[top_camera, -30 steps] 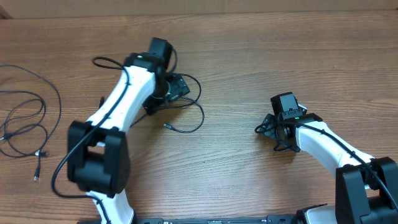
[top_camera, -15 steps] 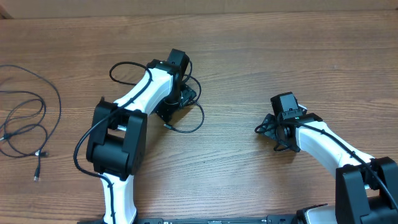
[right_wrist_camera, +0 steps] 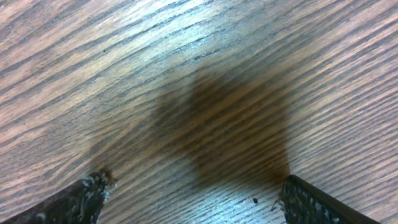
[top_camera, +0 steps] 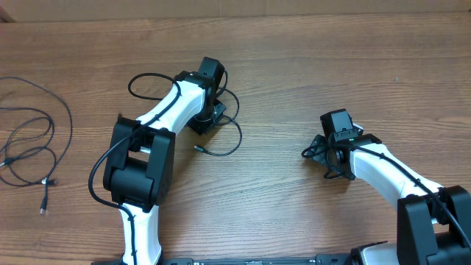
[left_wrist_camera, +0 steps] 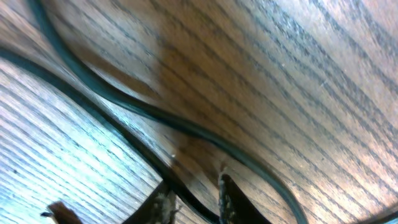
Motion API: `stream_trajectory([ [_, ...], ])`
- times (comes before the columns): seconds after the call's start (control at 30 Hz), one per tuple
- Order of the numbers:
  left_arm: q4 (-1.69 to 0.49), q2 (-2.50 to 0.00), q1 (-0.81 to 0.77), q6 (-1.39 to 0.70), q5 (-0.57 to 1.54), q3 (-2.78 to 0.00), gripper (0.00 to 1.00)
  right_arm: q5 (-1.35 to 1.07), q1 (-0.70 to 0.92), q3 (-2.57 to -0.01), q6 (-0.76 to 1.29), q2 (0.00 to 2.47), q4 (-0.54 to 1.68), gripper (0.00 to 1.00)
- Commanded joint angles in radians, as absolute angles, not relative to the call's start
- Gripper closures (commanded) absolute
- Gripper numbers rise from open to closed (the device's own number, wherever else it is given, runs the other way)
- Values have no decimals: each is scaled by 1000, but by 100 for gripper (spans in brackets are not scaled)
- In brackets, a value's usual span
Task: Untangle cables
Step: 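Lower the left gripper onto the looped black cable and grasp it, then lift and drag the grasped cable leftward with the left gripper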
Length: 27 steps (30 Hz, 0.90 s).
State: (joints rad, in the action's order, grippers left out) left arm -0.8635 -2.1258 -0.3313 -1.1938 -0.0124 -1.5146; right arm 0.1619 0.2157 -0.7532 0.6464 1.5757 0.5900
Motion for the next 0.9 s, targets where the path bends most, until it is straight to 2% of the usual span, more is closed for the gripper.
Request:
stream_trajectory([
  [0.0, -867, -2150, -309, -1131, -36, -1552, 77, 127, 208, -739, 647, 1589, 588, 11],
  [0.13, -897, -2150, -294, -1042, -37, -1613, 79, 127, 208, -739, 647, 1589, 588, 11],
  [0.23, -943, -2150, -278, -984, -44, -1683, 96, 127, 208, -739, 647, 1589, 588, 11],
  [0.6, -1251, -2108, -208, -939, -281, -1980, 96, 130, 208, -739, 646, 1589, 589, 11],
  [0.87, -1367, -1964, -111, -938, -369, -2054, 96, 130, 208, -739, 646, 1589, 588, 11],
])
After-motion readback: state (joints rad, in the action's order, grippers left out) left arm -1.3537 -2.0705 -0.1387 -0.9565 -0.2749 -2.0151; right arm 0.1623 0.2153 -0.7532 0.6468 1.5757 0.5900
